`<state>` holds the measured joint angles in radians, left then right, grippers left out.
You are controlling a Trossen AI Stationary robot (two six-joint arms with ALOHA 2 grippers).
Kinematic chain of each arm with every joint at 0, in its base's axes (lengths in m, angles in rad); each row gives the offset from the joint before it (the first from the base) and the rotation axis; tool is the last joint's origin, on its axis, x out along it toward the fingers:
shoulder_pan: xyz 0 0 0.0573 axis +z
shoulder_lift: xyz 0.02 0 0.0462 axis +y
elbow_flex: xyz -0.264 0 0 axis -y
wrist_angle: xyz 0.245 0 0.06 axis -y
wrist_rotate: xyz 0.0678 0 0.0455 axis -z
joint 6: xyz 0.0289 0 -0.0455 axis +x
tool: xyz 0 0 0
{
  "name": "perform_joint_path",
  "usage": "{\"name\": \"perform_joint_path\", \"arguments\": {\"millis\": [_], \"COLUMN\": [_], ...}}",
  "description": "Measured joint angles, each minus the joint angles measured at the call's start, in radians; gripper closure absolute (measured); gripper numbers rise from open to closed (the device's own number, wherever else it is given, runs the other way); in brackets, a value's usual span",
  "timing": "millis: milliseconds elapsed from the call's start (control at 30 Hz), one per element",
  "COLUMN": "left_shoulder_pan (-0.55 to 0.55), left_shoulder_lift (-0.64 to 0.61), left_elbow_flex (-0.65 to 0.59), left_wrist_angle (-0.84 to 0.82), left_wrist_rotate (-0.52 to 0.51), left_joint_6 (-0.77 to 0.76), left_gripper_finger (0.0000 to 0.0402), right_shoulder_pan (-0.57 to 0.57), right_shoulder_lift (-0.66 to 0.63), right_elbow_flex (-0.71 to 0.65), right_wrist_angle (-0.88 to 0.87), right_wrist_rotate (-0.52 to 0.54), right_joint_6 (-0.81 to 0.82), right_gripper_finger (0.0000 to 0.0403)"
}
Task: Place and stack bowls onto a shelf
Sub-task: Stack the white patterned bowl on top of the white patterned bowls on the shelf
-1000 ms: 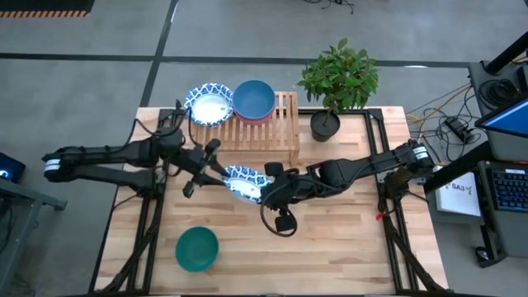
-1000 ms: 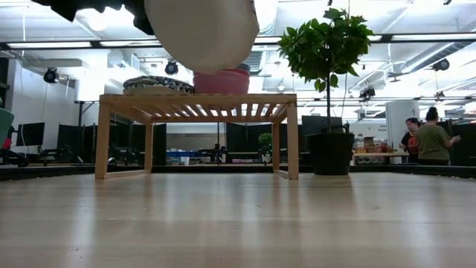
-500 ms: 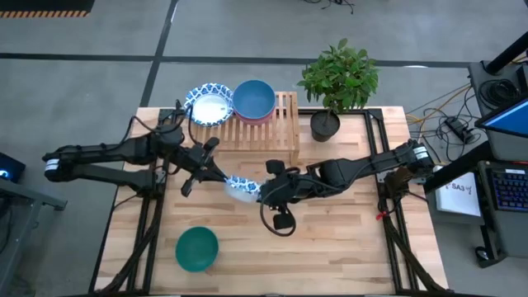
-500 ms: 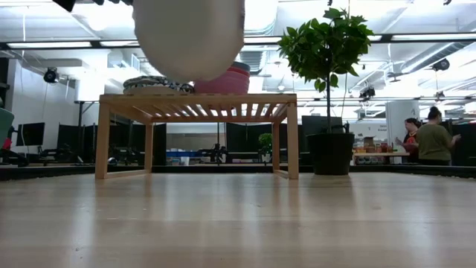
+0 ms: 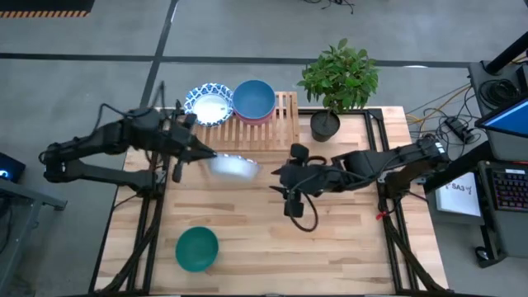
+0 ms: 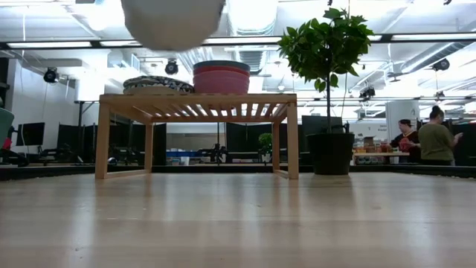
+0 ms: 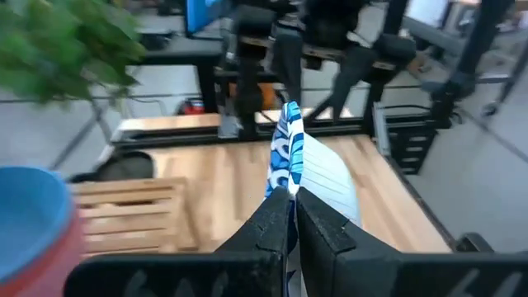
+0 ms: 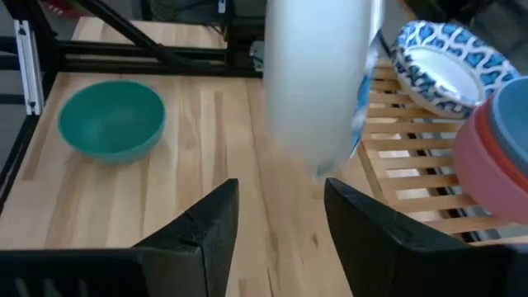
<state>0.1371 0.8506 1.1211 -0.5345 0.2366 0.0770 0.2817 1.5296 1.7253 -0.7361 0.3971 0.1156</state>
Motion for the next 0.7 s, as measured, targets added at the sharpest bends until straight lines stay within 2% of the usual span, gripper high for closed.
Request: {"name": "perform_joint_path", "arguments": {"millis": [233, 367, 467, 533, 600, 700], "left_shoulder_pan": [-0.001, 0.0, 0.001, 0.006, 0.018, 0.041], "left_shoulder_lift": [0.011, 0.029, 0.052, 0.073, 0.103, 0.154], "left_elbow_flex": [0.24, 0.335, 0.349, 0.333, 0.307, 0.264], "left_wrist_angle": [-0.203, -0.256, -0.266, -0.266, -0.274, -0.284], "left_wrist_rotate": [-0.206, -0.462, -0.701, -0.803, -0.85, -0.862], "left_joint_6": [0.096, 0.179, 0.243, 0.273, 0.281, 0.282], "left_gripper_finger": [0.0401, 0.0401, 0.0401, 0.0401, 0.0401, 0.0401], "right_shoulder_pan": [0.047, 0.071, 0.088, 0.096, 0.101, 0.105], "right_shoulder_lift": [-0.007, 0.005, 0.013, 0.017, 0.017, 0.017], "right_elbow_flex": [-0.029, -0.072, -0.12, -0.151, -0.186, -0.24], "right_wrist_angle": [0.011, 0.018, 0.025, 0.05, 0.081, 0.154], "right_wrist_rotate": [0.034, 0.045, 0.071, 0.078, 0.078, 0.077], "right_joint_6": [-0.006, 0.039, 0.078, 0.1, 0.113, 0.119], "right_gripper_finger": [0.0232, 0.0232, 0.0232, 0.0232, 0.0232, 0.0232]}}
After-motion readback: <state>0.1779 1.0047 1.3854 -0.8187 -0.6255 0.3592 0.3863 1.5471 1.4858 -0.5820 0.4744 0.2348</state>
